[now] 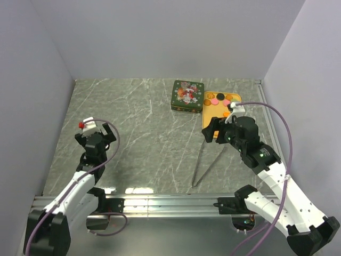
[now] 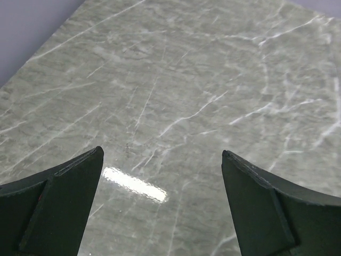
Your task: Pack the cookies
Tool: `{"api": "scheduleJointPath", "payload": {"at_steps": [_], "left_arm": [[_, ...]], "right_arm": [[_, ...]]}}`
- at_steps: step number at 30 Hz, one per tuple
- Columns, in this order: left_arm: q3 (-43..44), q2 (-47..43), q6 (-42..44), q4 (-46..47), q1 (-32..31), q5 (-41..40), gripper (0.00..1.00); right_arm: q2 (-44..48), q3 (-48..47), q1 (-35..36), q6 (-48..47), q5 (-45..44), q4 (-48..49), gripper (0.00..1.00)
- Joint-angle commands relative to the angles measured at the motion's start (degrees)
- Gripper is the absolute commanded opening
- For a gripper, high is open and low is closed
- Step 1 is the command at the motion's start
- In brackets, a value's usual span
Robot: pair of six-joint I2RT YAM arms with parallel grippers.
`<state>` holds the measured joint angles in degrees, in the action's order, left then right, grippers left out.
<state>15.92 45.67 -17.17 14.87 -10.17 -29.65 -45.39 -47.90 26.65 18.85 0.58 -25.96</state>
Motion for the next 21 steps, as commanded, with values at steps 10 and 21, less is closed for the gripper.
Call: {"api": "scheduleJointPath", "payload": {"at_steps": [10, 21], "left_arm": [[-0.9, 20.06, 1.08, 25.9, 5.08, 4.51, 0.99], [2.98, 33.24, 2.31, 42.39, 10.87, 14.07, 0.99]], "right_arm": [[10.22, 9.3, 0.33, 4.08, -3.39, 16.34, 0.95], [16.12, 17.93, 0.24, -0.04, -8.49, 21.21, 0.98]]}}
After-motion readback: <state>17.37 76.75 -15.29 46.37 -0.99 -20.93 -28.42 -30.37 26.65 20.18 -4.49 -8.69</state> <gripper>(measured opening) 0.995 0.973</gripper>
